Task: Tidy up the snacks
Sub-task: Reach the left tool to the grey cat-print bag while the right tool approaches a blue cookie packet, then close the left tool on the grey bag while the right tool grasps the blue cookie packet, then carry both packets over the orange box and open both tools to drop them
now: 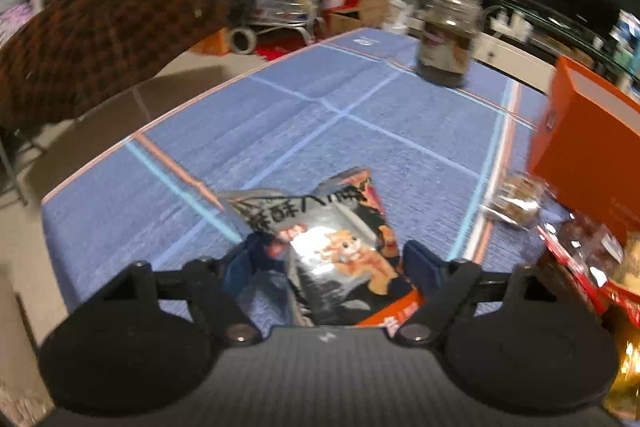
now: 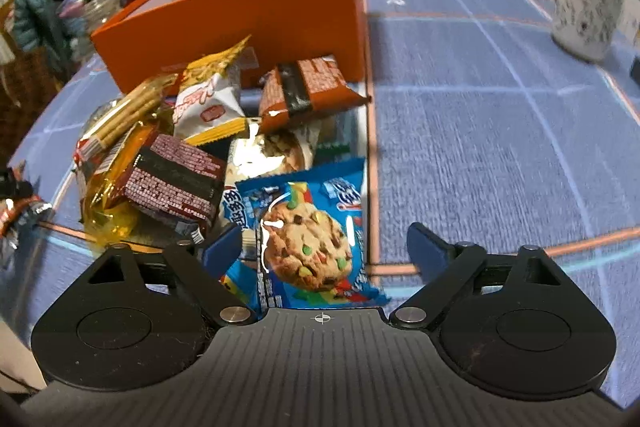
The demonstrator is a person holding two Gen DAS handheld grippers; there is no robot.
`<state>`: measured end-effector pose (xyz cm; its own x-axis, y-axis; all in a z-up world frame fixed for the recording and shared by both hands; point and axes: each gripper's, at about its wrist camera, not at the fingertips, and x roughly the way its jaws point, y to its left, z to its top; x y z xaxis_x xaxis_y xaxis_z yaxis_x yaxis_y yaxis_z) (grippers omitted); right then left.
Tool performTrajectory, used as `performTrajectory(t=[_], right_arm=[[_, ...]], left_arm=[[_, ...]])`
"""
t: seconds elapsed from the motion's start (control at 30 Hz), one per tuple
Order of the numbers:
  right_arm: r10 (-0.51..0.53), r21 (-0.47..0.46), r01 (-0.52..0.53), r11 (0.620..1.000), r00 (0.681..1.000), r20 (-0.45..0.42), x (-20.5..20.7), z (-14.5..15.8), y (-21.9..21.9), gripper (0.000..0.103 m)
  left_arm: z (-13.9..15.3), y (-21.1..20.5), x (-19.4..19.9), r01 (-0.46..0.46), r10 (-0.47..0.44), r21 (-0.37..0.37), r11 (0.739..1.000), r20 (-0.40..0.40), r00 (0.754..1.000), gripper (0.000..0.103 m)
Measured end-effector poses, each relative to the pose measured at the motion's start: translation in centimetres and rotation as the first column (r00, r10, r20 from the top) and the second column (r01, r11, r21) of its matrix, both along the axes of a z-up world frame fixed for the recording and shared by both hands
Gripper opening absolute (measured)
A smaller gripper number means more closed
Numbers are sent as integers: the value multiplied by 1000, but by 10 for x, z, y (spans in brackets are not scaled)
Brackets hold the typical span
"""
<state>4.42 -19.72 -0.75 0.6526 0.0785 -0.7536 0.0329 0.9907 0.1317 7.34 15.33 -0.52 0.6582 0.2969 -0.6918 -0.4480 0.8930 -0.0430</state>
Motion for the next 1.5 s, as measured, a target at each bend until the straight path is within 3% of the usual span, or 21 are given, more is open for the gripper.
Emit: performTrajectory(t=[0.07, 0.17, 0.37, 0.67, 0.77, 1.07, 1.5], right_arm=[[24, -34, -24, 999, 1000, 8, 2, -1, 3, 67], [47, -30, -46, 998, 999, 10, 2, 2, 2, 40], [74, -28, -74, 997, 997, 14, 2, 7, 7, 39], [108, -138, -96, 986, 990, 86, -6, 21, 16, 39], [117, -165, -98, 981, 987, 113, -11, 27, 19, 39], [119, -163, -97, 982, 985, 128, -14, 33, 18, 39], [128, -138, -105, 985, 976, 174, -20, 48, 26, 39]], left_arm=[[1, -3, 2, 43, -43, 11, 999, -1, 999, 74], [1, -5, 2, 101, -101, -4, 995, 3, 995, 70], [7, -12, -4, 223, -221, -31, 974, 46, 974, 63], [21, -38, -12, 300, -309, 116, 947, 68, 948, 63], [28, -41, -12, 310, -321, 144, 940, 60, 945, 63], [27, -40, 3, 295, -295, 124, 948, -12, 955, 63], [38, -45, 1, 300, -305, 133, 945, 19, 952, 63]])
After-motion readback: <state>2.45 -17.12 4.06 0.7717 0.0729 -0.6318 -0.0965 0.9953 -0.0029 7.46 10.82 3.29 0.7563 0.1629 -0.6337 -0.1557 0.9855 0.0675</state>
